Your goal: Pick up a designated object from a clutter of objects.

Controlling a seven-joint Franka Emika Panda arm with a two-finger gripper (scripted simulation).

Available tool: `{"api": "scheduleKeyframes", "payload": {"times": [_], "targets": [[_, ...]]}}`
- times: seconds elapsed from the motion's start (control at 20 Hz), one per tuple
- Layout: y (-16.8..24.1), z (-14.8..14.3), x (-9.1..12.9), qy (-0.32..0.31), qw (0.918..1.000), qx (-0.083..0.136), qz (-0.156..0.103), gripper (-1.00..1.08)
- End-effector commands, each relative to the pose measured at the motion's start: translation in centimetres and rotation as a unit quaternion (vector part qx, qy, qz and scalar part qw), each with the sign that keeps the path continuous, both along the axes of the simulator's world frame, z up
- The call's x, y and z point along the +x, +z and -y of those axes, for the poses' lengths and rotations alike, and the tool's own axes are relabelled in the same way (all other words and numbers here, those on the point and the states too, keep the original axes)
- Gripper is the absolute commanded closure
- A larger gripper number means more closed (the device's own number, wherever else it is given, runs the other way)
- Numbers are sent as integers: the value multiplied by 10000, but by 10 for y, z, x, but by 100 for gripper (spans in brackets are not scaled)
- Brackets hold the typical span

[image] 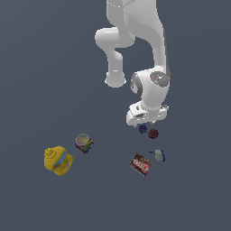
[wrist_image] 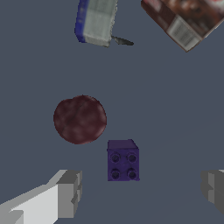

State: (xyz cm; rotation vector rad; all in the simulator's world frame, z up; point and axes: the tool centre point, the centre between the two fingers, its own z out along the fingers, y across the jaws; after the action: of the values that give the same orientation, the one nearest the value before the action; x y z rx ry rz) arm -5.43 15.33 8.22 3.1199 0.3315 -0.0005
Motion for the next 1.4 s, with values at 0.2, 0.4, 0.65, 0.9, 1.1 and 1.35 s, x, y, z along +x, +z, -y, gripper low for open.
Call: {"api": "scheduleKeyframes", "payload": {"times": [0.2, 0.4, 0.65, 0.9, 1.1, 1.35], "targets": [[-10, -7, -7, 68, 10000, 20, 0, -92], [-12, -6, -7, 63, 10000, 17, -5, -92], [-28, -6, -8, 66, 10000, 18, -4, -92], [-51, -6, -8, 69, 10000, 19, -3, -92], [-59, -7, -8, 71, 10000, 20, -1, -92], [-60, -7, -8, 71, 10000, 20, -1, 108]]}}
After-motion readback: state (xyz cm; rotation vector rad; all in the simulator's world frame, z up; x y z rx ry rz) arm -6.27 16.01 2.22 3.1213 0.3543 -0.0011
